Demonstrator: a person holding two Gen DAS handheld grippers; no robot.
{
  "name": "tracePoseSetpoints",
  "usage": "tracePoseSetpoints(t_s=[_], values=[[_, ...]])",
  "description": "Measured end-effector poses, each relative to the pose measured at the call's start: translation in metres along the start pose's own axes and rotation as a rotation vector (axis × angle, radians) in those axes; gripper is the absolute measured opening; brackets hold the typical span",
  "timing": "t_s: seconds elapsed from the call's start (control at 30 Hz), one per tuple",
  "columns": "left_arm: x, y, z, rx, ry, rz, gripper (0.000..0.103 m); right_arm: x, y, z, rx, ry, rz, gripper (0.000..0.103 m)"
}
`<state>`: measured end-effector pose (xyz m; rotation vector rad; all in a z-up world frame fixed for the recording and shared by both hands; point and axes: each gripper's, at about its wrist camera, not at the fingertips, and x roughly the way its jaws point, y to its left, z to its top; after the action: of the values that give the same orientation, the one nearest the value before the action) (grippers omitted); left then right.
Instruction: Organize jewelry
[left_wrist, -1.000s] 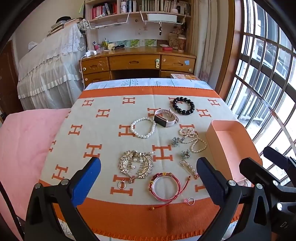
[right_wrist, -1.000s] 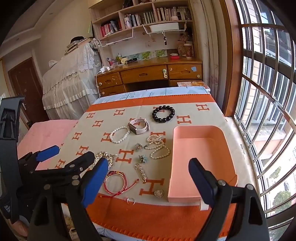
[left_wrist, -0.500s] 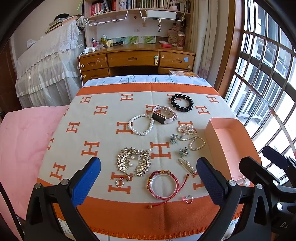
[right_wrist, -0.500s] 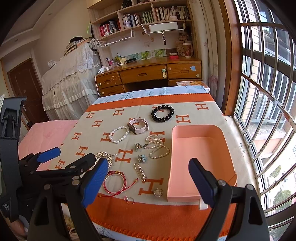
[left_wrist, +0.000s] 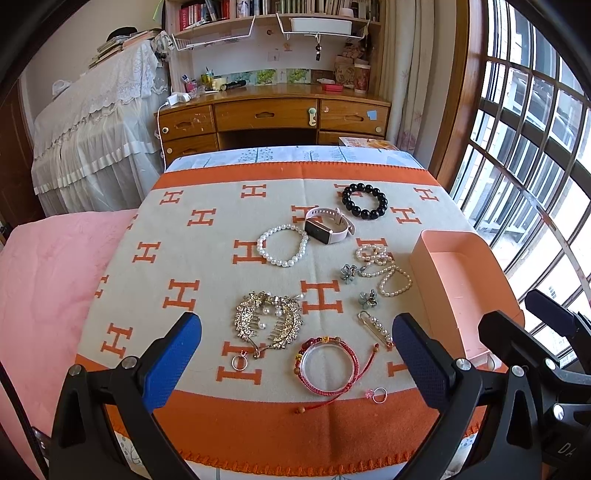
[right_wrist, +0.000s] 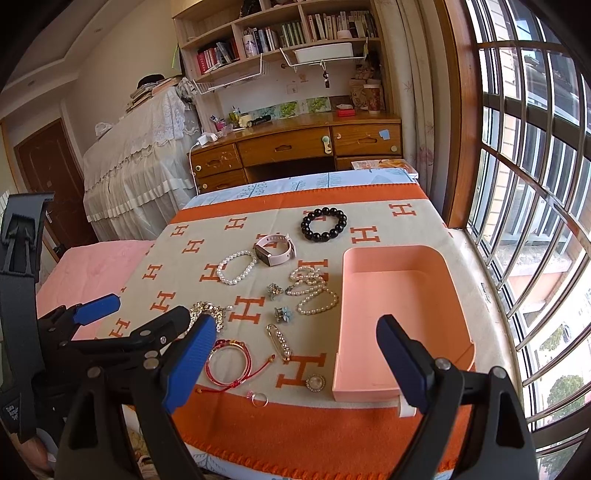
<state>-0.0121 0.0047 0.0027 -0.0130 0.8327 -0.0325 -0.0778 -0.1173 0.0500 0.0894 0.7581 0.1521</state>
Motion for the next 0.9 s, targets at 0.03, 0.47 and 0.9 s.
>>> tracePoseSetpoints(t_s=[0.03, 0.47, 0.9], values=[[0.0, 0.001, -0.001, 0.0, 0.0, 0.001, 0.102, 0.0, 0.0, 0.0, -0.001, 0.0, 0.0, 0.089], [-0.003, 0.003, -0.004, -0.002, -0.005, -0.003, 0.102, 0.001, 0.0, -0.001, 0.002, 0.001, 0.004, 0.089], [-0.014, 0.008, -0.008, 0.002, -0.006, 0.007, 0.102, -0.001, -0.001, -0.001, 0.003, -0.002, 0.001, 0.089]])
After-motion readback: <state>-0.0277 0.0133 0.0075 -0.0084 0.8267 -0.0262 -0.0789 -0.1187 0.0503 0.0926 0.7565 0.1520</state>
